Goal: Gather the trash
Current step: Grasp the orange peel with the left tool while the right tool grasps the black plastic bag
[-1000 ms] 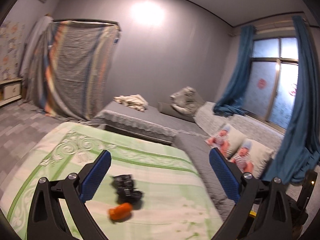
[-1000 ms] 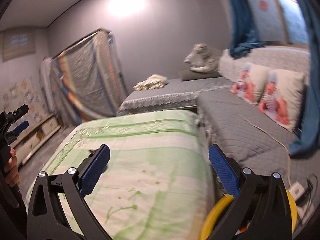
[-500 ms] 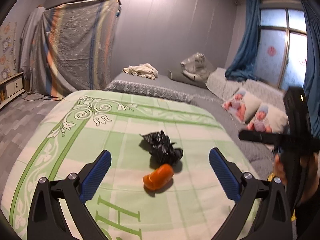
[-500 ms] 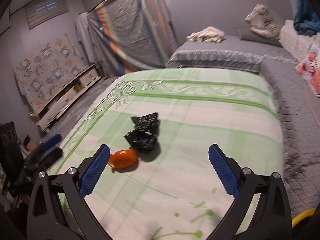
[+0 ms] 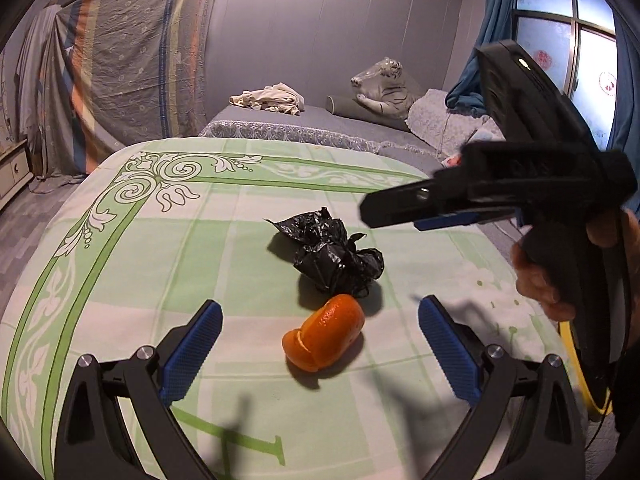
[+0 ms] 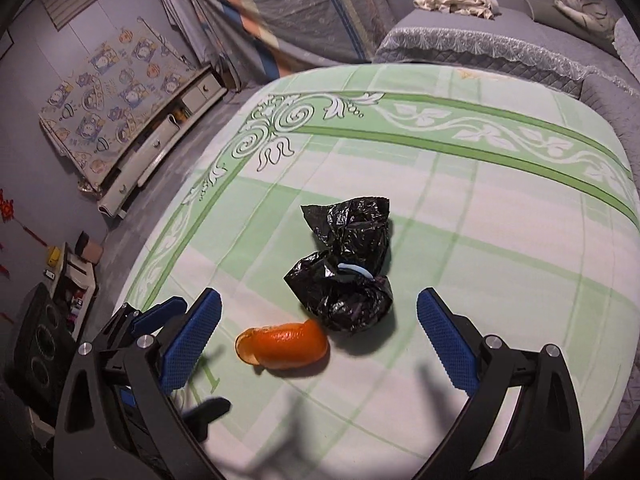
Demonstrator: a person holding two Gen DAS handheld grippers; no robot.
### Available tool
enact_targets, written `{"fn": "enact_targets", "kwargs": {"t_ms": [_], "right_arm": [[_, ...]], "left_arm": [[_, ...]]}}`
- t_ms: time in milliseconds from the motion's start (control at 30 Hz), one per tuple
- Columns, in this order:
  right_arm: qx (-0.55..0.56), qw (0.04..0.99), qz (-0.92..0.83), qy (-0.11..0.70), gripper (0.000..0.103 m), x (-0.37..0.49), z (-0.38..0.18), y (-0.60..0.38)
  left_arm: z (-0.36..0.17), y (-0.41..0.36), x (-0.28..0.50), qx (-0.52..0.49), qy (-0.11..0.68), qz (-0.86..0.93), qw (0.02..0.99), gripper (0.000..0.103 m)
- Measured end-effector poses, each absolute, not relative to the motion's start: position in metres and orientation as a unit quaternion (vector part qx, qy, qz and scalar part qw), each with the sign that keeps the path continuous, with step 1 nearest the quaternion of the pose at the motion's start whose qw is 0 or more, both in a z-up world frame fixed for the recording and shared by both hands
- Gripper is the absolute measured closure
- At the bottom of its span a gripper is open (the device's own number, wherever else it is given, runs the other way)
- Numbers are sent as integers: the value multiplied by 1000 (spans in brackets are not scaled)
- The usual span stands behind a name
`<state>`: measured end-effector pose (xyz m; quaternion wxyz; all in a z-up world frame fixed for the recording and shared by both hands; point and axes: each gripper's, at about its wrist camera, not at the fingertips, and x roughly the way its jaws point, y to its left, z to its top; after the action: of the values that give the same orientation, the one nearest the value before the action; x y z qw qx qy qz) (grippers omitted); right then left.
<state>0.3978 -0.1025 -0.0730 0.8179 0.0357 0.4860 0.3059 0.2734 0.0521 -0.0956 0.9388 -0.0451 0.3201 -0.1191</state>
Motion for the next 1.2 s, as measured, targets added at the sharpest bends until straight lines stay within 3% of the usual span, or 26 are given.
{"fn": "enact_targets", "kwargs": {"t_ms": [300,533,733,800,933,1200], "right_arm": [[23,789,292,541,21,427,-92,-79],[16,783,283,554,28,437,-107,-76],[10,778,273,565,39,446,-118,-76],[10,779,269,566,46,449,-121,-76],[14,774,269,573,48,453,-127,-77],[18,773,266,575,69,455,-132,-79]], "left_arm": [[-104,45,289,-44,330,-125,935,9],[-110,37,300,-42,341,-132,930,17],[-119,27,308,-28,361,-142,921,38],[-123,25,312,-28,372,-145,916,52],[-126,25,314,-30,379,-148,913,72],[-121,16,299,-9,365,-154,918,86]]}}
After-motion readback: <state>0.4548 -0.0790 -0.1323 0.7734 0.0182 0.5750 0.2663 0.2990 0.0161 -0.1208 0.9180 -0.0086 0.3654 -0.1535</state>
